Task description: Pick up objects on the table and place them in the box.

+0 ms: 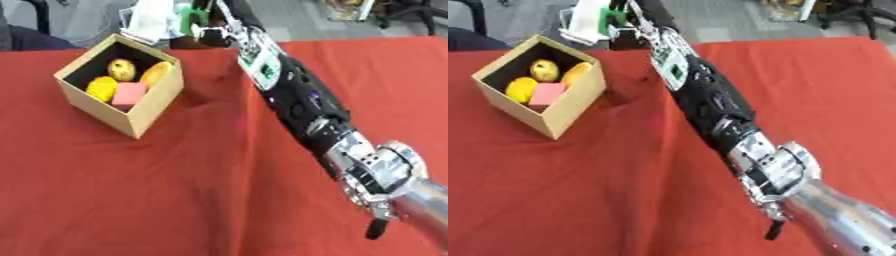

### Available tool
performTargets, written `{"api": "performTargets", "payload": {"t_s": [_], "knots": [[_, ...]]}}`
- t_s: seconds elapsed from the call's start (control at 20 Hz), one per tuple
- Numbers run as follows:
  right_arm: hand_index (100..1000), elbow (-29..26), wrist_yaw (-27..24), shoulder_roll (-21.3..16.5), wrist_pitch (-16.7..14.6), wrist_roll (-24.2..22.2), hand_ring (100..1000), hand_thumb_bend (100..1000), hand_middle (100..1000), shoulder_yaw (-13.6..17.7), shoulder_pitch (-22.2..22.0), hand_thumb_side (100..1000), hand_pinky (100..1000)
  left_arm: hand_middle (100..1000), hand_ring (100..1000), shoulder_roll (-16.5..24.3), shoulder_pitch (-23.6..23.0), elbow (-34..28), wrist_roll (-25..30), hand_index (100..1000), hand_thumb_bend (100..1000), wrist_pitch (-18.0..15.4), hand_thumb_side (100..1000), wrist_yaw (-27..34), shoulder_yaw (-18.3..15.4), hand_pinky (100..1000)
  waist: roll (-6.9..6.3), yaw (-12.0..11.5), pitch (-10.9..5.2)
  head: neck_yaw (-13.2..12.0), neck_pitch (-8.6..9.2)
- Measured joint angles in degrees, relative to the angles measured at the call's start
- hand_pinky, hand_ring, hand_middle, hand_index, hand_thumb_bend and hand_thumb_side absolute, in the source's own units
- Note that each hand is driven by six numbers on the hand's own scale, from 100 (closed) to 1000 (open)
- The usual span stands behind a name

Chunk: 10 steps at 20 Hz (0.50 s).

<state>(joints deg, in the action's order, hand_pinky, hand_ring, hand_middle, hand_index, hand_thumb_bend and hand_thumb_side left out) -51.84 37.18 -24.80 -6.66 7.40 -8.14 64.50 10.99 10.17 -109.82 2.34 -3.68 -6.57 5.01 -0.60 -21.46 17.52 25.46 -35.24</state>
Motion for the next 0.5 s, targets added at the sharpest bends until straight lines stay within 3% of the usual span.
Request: {"api": "performTargets", "payload": {"t_s": [0.25, 0.3, 0.35, 0.5], "knots": [[575, -4.54, 0.37, 2.88, -3.19, -5.85, 584, 117, 440, -4.24, 0.05, 100, 607, 547, 546, 0.0, 0.02, 0.0, 0.1, 816, 409, -0.08, 242, 0.01, 0.02, 686, 0.0, -0.58, -0.17, 0.44, -0.03], [620, -4.69, 0.85, 3.63, -3.71, -6.95, 602, 269, 475, -4.68, 0.05, 100, 620, 547, 546, 0.0, 0.02, 0.0, 0.16, 816, 404, -0.13, 245, 0.02, 0.02, 686, 0.01, -0.65, -0.25, 0.55, -0.06], [651, -4.7, 1.33, 4.32, -4.18, -7.98, 612, 159, 497, -5.03, 0.04, 134, 627, 546, 546, 0.0, 0.03, 0.0, 0.22, 816, 410, -0.17, 242, 0.02, 0.02, 686, 0.01, -0.77, -0.26, 0.64, -0.17], [810, -4.34, 3.53, 5.96, -5.6, -10.59, 692, 279, 648, -5.76, -0.06, 281, 674, 546, 546, 0.0, 0.07, 0.0, 0.32, 816, 411, -0.26, 242, 0.04, 0.02, 686, 0.2, -0.85, -0.28, 0.83, -0.44]]}}
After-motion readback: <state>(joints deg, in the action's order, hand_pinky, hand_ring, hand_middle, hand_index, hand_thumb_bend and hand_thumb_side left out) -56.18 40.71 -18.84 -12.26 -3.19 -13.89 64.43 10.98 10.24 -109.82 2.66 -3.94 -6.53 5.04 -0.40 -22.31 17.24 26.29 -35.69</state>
